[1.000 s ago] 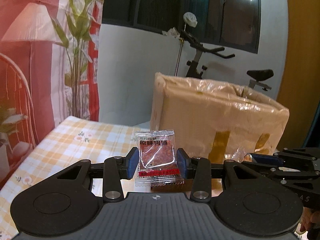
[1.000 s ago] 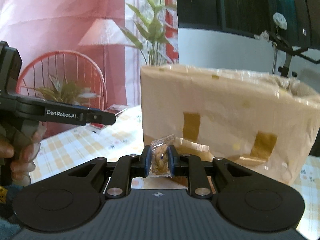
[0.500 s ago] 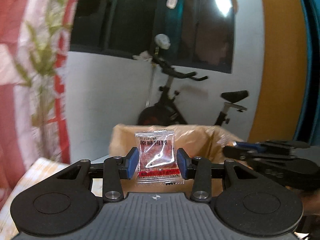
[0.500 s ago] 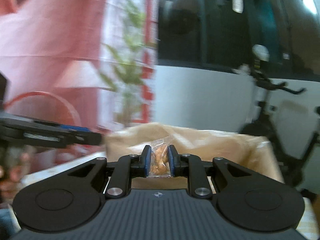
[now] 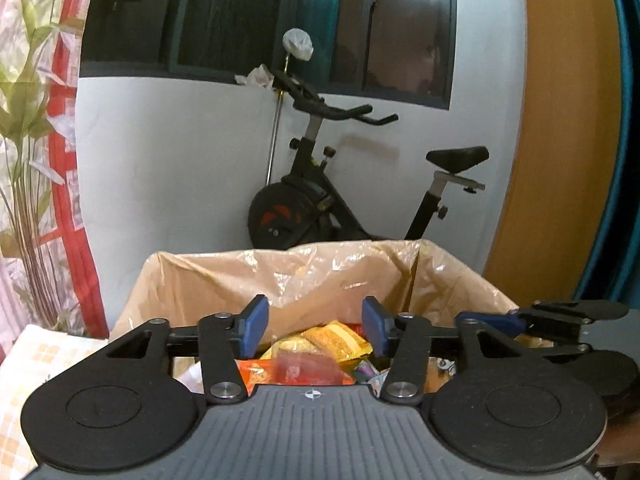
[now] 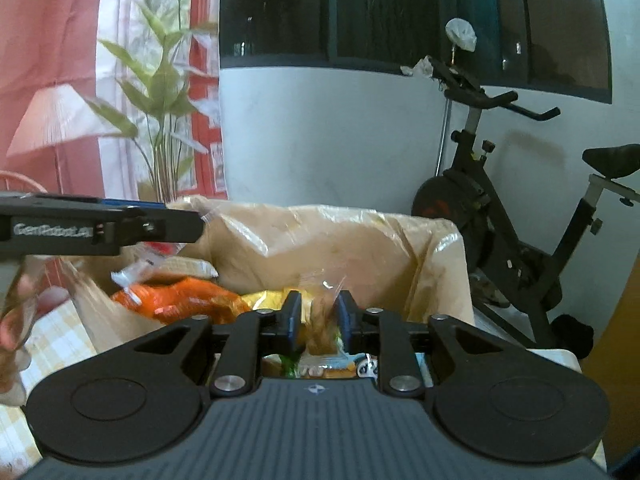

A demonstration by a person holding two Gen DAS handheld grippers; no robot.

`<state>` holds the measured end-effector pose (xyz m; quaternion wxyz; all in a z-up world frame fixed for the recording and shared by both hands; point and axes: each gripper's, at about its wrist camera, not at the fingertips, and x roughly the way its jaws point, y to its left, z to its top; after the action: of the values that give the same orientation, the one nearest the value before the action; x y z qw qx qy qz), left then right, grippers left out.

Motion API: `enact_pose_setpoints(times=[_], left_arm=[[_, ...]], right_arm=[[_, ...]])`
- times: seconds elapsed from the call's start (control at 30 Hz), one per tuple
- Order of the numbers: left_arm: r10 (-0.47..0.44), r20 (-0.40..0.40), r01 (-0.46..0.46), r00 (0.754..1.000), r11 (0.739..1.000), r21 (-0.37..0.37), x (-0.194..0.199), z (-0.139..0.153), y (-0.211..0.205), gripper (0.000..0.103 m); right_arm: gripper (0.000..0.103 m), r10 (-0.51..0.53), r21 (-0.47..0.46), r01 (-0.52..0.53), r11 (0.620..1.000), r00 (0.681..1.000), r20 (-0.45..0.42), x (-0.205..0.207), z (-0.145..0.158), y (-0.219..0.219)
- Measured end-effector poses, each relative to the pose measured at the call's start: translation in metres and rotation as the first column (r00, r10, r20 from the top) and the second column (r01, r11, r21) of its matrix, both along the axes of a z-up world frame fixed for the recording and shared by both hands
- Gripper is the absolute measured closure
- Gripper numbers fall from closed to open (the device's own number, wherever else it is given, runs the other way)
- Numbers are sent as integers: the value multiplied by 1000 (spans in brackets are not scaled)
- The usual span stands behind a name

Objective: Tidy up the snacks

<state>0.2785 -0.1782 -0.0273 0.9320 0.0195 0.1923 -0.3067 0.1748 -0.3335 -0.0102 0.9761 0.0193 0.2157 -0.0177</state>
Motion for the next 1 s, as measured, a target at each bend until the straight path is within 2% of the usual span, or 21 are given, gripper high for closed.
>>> enact_pose_setpoints(times=[0.03, 0.13, 0.2, 0.3, 0.37, 0.47, 0.57, 0.67, 0.77, 0.9, 1.0], left_arm=[[5, -1, -5, 1000, 1000, 3, 1, -1, 2, 42], [32, 3, -32, 999, 999, 6, -3, 2, 7, 33], [45, 0, -45, 999, 999, -6, -7, 6, 15, 23], [66, 1, -66, 998, 997, -25, -14, 17, 26, 13], [87, -9, -87, 996, 996, -16, -18, 23, 32, 10], [97, -26, -98, 995, 995, -11, -26, 31, 43, 10], [115, -6, -115, 993, 993, 1, -38, 38, 50, 8], [173, 60, -176, 983, 983, 47, -53, 45, 54, 6], [217, 140, -231, 966, 969, 88, -74, 51, 58, 6], [243, 251, -282, 937, 950, 132, -104, 59, 61, 6], [238, 249, -275, 939, 954, 123, -123, 65, 68, 6]], right_arm=[[65, -6, 3, 6, 1000, 1000, -2, 0, -1, -1], [55, -25, 21, 25, 999, 1000, 5, -2, -1, -2], [47, -32, 23, 32, 999, 999, 9, -5, 1, -2], [28, -38, 27, 38, 999, 999, 16, -11, 6, 1], [15, -44, 34, 43, 998, 999, 29, -16, 11, 4], [6, -53, 42, 52, 998, 998, 42, -24, 19, 9], [0, -65, 44, 63, 997, 996, 53, -33, 26, 17], [0, -79, 51, 76, 996, 994, 69, -43, 34, 25], [0, -71, 86, 65, 994, 995, 75, -53, 39, 31], [0, -79, 77, 73, 994, 993, 82, -68, 46, 43], [0, -86, 80, 79, 994, 992, 89, -80, 51, 51]])
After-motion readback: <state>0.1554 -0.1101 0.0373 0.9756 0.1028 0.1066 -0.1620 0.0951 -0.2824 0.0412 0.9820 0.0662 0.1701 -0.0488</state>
